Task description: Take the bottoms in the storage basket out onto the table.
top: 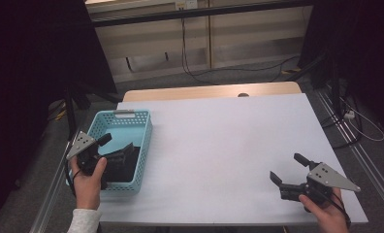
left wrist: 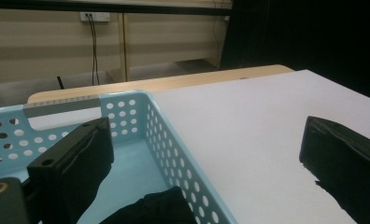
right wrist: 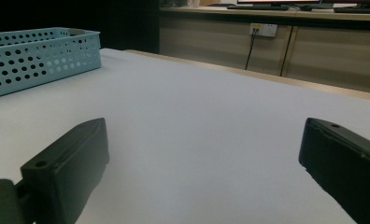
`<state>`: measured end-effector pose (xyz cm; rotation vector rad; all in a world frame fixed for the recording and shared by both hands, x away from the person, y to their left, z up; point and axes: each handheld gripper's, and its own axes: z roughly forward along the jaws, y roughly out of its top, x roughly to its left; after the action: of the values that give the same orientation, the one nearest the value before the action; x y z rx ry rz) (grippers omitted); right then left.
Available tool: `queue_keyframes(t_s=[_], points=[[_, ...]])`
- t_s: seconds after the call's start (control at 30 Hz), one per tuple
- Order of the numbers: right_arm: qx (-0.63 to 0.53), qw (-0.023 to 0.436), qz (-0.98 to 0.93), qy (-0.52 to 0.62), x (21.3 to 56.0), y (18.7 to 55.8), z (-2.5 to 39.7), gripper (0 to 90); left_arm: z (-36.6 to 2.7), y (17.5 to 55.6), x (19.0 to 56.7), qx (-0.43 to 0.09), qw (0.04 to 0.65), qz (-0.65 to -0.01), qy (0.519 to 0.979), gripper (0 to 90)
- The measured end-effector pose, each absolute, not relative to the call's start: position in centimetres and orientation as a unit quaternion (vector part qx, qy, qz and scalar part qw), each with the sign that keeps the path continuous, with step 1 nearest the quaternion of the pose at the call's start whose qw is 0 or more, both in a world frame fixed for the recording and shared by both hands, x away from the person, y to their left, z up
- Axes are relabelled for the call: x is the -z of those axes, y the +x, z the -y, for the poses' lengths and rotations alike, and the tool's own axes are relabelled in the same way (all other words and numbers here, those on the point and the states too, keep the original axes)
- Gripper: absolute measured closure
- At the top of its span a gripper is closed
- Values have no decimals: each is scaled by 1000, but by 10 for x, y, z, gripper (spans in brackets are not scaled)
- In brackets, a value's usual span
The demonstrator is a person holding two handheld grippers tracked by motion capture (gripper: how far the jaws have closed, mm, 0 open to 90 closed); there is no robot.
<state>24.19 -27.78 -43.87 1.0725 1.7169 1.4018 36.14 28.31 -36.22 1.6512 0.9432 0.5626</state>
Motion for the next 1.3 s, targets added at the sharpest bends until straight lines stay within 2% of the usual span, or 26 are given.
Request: queue_keyframes(t_s=[1.3], points=[[-535,329,-664,407,440,244,279,8,-293,394,369,-206,470,-376,771,30]])
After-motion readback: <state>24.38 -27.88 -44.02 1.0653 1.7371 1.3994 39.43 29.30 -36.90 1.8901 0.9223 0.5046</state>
